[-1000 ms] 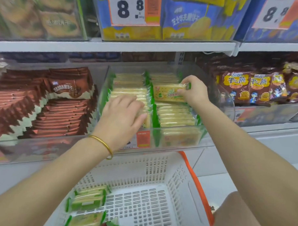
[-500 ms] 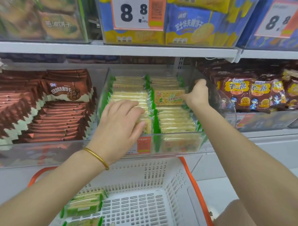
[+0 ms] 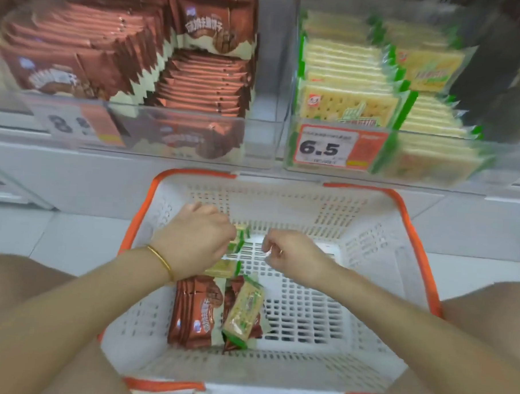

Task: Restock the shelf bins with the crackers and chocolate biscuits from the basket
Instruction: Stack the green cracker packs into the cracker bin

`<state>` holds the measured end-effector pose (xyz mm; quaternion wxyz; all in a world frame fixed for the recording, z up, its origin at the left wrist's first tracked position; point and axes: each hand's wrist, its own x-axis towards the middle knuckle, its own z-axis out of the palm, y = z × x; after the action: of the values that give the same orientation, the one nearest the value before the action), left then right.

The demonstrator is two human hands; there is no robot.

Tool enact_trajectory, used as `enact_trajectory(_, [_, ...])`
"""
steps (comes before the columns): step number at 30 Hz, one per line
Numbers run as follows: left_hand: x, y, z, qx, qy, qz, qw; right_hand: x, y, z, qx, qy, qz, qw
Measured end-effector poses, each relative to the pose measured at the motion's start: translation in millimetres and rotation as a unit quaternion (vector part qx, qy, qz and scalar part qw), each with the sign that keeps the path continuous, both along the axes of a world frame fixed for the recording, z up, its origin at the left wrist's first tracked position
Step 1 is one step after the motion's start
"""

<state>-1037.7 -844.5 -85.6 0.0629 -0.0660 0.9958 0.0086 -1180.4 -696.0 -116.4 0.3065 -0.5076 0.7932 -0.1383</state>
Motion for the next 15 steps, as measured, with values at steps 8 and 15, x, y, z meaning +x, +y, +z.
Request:
enact_trajectory(8, [-2,-1,-25,-0.024,-0.119,0.028,0.992,52,-11,-160,0.271,0.02,-0.002,0.962])
enact_trajectory(15, [-5,-4,-25,-0.007,-0.123,0.047,0.991,45,-7,-144,0.215,-0.055,-0.051,0.974])
